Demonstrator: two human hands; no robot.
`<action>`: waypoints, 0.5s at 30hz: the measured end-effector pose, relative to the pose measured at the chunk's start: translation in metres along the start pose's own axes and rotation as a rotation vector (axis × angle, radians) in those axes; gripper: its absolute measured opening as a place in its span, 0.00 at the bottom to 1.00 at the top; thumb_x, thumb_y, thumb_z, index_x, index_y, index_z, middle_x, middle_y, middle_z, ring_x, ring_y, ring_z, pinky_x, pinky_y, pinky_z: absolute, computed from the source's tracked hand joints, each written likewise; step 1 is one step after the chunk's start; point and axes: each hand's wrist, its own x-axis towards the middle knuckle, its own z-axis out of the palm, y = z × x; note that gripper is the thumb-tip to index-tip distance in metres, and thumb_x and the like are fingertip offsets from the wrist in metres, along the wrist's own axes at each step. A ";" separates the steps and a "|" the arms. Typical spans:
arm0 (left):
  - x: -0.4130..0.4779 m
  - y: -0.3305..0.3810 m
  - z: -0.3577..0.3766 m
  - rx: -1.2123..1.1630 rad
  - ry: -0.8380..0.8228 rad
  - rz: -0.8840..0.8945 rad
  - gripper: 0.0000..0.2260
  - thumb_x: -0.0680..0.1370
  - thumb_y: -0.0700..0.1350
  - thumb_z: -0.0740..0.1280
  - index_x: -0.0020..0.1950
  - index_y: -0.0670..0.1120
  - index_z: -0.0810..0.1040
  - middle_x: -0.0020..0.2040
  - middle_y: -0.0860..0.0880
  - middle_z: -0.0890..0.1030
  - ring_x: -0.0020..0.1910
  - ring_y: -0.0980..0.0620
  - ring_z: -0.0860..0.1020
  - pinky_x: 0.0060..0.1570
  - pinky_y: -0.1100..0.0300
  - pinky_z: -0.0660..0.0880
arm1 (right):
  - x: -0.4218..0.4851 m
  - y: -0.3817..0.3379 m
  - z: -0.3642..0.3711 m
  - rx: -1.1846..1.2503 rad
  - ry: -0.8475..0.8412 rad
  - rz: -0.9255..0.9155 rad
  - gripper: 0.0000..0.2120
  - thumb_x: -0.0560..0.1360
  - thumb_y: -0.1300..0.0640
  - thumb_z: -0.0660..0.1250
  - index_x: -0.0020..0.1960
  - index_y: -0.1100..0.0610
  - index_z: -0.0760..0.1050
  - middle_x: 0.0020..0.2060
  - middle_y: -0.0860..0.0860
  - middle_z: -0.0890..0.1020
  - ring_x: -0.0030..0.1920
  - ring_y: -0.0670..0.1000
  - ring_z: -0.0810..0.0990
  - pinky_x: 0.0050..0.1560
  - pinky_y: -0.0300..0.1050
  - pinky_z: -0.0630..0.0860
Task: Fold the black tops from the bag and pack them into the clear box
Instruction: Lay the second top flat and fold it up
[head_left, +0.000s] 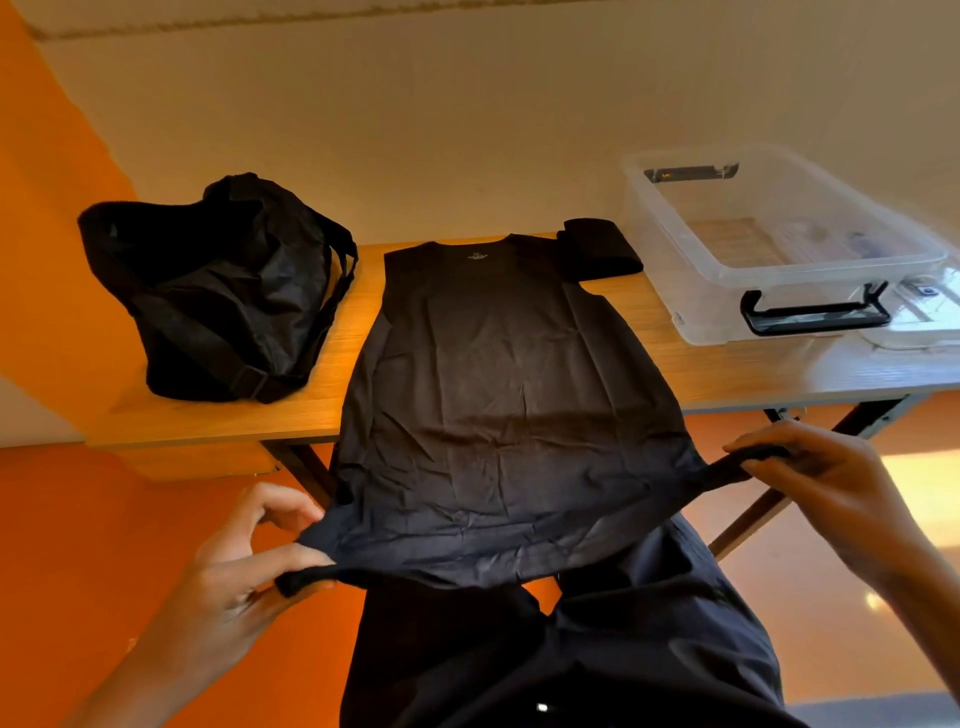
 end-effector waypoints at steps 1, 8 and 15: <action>0.004 -0.001 -0.003 0.001 0.002 -0.026 0.18 0.80 0.62 0.65 0.41 0.51 0.85 0.58 0.52 0.75 0.58 0.49 0.75 0.53 0.60 0.69 | 0.001 0.001 0.001 0.007 0.013 -0.010 0.08 0.73 0.40 0.73 0.51 0.38 0.84 0.46 0.47 0.86 0.49 0.50 0.85 0.51 0.38 0.82; 0.036 0.004 0.018 -0.235 0.248 0.016 0.20 0.79 0.63 0.66 0.34 0.51 0.73 0.33 0.55 0.73 0.31 0.50 0.73 0.33 0.54 0.69 | 0.014 0.010 0.009 0.033 0.109 0.037 0.12 0.74 0.40 0.72 0.53 0.44 0.83 0.44 0.50 0.85 0.48 0.54 0.84 0.51 0.37 0.81; 0.076 -0.001 0.016 -0.005 0.471 -0.058 0.27 0.84 0.61 0.60 0.46 0.37 0.82 0.37 0.67 0.76 0.40 0.71 0.75 0.38 0.75 0.66 | 0.045 0.012 0.018 -0.108 0.243 -0.026 0.06 0.77 0.40 0.65 0.52 0.35 0.78 0.44 0.51 0.81 0.44 0.44 0.82 0.46 0.34 0.80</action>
